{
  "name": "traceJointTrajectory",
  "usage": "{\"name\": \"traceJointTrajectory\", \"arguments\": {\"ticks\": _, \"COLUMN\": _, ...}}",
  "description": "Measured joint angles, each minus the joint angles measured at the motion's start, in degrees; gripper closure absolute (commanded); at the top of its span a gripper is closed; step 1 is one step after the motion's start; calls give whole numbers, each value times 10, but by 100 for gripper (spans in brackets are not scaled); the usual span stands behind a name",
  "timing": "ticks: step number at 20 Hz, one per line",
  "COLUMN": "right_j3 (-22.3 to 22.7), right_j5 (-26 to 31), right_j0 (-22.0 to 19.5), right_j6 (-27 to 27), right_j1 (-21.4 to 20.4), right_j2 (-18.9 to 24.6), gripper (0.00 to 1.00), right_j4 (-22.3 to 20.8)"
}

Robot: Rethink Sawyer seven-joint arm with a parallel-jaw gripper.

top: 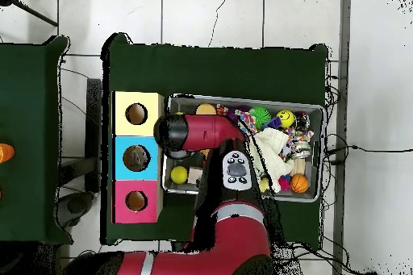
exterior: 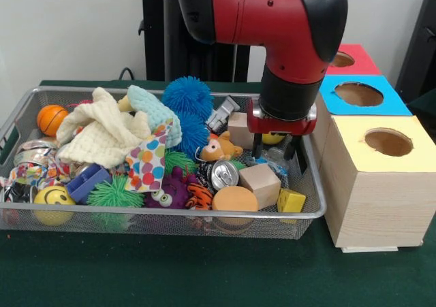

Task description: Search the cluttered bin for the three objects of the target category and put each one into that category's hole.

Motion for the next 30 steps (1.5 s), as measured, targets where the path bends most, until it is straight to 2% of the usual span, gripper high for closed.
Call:
{"name": "traceJointTrajectory", "arguments": {"ticks": 10, "right_j3": 0, "right_j5": -5, "right_j0": -28, "right_j6": 0, "right_j1": 30, "right_j2": 1, "gripper": 0, "right_j4": 0}}
{"name": "traceJointTrajectory", "arguments": {"ticks": 16, "right_j3": 8, "right_j5": -5, "right_j0": -39, "right_j6": 0, "right_j1": 21, "right_j2": 1, "gripper": 0, "right_j4": 0}}
{"name": "traceJointTrajectory", "arguments": {"ticks": 22, "right_j3": 36, "right_j5": -5, "right_j0": -39, "right_j6": 0, "right_j1": 1, "right_j2": 1, "gripper": 0, "right_j4": 0}}
{"name": "traceJointTrajectory", "arguments": {"ticks": 30, "right_j3": 54, "right_j5": -23, "right_j0": -38, "right_j6": 0, "right_j1": 3, "right_j2": 1, "gripper": 0, "right_j4": 0}}
